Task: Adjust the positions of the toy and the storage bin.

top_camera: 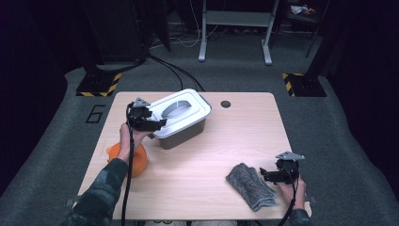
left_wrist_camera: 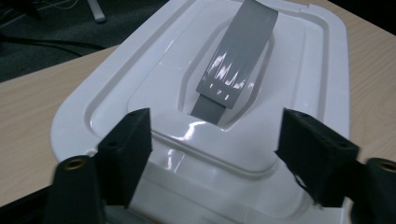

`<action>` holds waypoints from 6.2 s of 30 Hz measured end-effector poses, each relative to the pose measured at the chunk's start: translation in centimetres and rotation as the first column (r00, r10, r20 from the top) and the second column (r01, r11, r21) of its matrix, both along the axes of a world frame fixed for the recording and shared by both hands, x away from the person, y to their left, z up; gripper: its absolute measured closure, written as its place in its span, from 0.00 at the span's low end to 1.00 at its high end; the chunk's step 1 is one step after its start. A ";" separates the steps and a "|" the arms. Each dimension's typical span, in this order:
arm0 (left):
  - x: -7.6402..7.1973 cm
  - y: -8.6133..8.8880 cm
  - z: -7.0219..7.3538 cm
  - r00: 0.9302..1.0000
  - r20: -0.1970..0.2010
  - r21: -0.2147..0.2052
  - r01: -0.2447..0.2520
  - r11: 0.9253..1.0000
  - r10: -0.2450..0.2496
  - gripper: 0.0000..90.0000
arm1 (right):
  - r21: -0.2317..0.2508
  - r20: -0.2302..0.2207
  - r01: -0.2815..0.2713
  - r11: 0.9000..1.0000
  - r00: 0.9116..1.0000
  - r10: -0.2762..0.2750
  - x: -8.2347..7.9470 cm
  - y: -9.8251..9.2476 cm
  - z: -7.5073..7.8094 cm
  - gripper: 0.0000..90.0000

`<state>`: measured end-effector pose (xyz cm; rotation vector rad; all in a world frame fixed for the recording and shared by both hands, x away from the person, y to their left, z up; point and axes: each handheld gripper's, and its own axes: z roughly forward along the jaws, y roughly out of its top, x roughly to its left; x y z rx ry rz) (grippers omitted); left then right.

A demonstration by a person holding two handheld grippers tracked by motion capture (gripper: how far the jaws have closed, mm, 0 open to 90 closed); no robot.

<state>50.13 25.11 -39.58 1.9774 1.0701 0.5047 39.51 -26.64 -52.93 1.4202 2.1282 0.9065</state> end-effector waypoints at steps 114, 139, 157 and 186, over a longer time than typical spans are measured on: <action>-4.7 -1.2 -0.8 0.999 -0.031 0.005 0.041 0.999 -0.041 0.27 | -0.001 0.000 0.007 1.000 1.000 -0.007 0.0 0.0 0.0 0.00; -7.2 -2.0 -2.2 0.994 -0.047 0.048 0.097 0.994 -0.095 0.19 | -0.001 0.000 0.007 1.000 1.000 -0.007 0.0 0.0 0.0 0.00; -8.2 -5.3 -2.7 0.986 -0.041 0.030 0.161 0.987 -0.159 0.21 | -0.001 0.000 0.007 1.000 1.000 -0.007 0.0 0.0 0.0 0.00; -10.8 -7.1 -4.8 0.988 -0.046 0.031 0.147 0.989 -0.145 0.00 | 0.001 0.000 0.006 1.000 1.000 -0.006 0.0 0.0 0.0 0.01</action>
